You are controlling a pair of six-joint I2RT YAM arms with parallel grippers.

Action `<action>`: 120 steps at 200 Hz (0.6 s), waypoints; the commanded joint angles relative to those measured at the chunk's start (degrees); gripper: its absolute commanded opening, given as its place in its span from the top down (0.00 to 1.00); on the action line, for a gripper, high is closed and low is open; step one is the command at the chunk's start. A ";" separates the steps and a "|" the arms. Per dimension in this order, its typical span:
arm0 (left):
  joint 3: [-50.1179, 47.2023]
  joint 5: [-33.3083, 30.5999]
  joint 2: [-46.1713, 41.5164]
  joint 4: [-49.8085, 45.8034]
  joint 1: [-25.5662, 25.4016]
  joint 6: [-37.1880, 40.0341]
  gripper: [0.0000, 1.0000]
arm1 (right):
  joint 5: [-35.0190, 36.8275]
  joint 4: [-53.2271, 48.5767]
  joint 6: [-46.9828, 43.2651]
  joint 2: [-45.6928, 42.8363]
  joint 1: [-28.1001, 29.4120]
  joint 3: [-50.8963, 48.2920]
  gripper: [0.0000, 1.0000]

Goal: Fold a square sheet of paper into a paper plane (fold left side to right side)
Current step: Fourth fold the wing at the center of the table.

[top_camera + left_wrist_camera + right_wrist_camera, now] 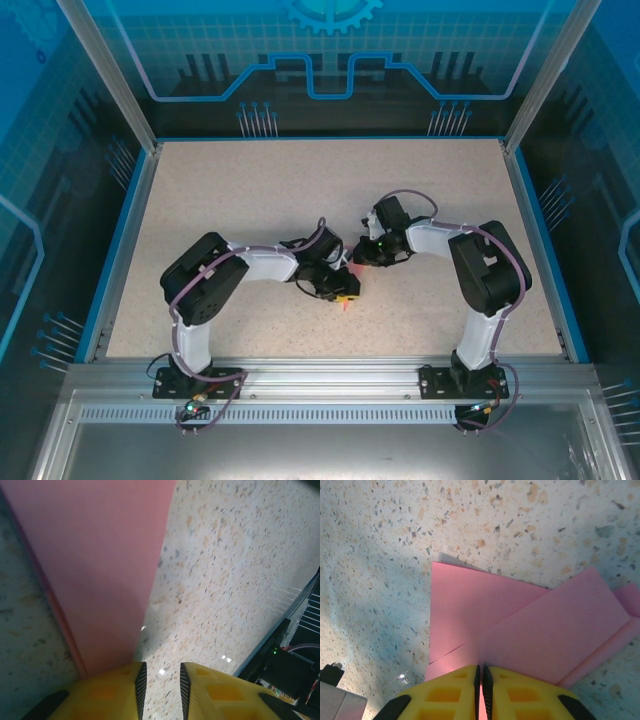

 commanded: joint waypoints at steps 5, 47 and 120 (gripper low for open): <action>-6.89 5.19 -1.51 2.71 -1.11 -2.52 0.72 | 3.15 -2.30 -1.22 0.24 0.06 1.23 0.85; -11.39 9.17 -5.27 10.37 -1.05 -4.20 0.69 | 1.58 -4.67 -3.43 1.15 -2.66 8.56 0.82; -10.46 -6.27 -23.23 0.33 1.14 3.63 0.44 | 15.65 -9.53 -2.38 -16.85 -0.86 3.78 0.49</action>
